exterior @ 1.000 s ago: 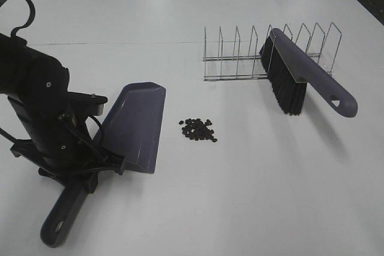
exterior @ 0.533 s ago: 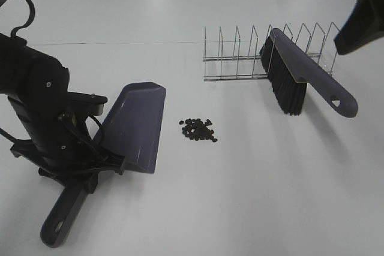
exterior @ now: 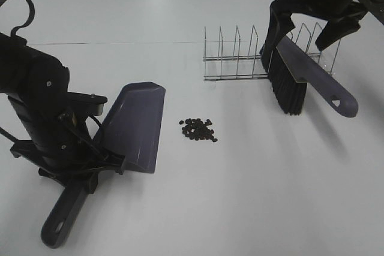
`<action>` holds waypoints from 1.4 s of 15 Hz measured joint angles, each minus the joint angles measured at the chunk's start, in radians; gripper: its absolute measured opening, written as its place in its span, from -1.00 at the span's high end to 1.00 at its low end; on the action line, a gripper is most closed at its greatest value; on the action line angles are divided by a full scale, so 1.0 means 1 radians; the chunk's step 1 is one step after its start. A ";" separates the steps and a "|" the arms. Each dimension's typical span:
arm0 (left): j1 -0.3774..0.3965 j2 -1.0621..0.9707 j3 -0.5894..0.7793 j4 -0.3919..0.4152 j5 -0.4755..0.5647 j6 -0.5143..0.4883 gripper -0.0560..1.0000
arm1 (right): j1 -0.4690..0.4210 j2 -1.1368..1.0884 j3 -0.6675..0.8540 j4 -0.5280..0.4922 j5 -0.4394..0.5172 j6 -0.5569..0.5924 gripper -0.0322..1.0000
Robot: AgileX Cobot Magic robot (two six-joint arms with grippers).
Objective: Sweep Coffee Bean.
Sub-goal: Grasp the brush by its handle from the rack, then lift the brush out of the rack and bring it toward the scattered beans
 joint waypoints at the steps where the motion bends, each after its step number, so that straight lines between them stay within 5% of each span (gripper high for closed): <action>1: 0.000 0.000 -0.001 0.000 0.002 0.000 0.28 | 0.000 0.074 -0.053 -0.008 0.039 0.003 -0.97; 6: 0.000 0.000 -0.002 0.000 0.023 0.000 0.28 | 0.000 0.316 -0.253 -0.089 0.114 0.017 -0.97; 12: 0.000 0.000 -0.002 0.000 0.028 0.000 0.28 | 0.000 0.330 -0.275 -0.087 0.116 0.017 -0.94; 14: 0.000 0.000 -0.002 0.000 0.028 0.000 0.28 | 0.000 0.330 -0.275 -0.075 0.116 0.017 -0.72; 17: 0.000 0.000 -0.002 0.000 0.028 0.000 0.28 | 0.000 0.338 -0.275 -0.076 0.118 0.017 -0.06; 18: 0.000 0.000 -0.002 0.000 0.029 0.000 0.28 | -0.005 0.339 -0.275 -0.107 0.123 0.040 0.34; 21: 0.000 0.000 -0.002 0.000 0.031 -0.001 0.28 | -0.007 0.339 -0.275 -0.115 0.128 0.045 0.36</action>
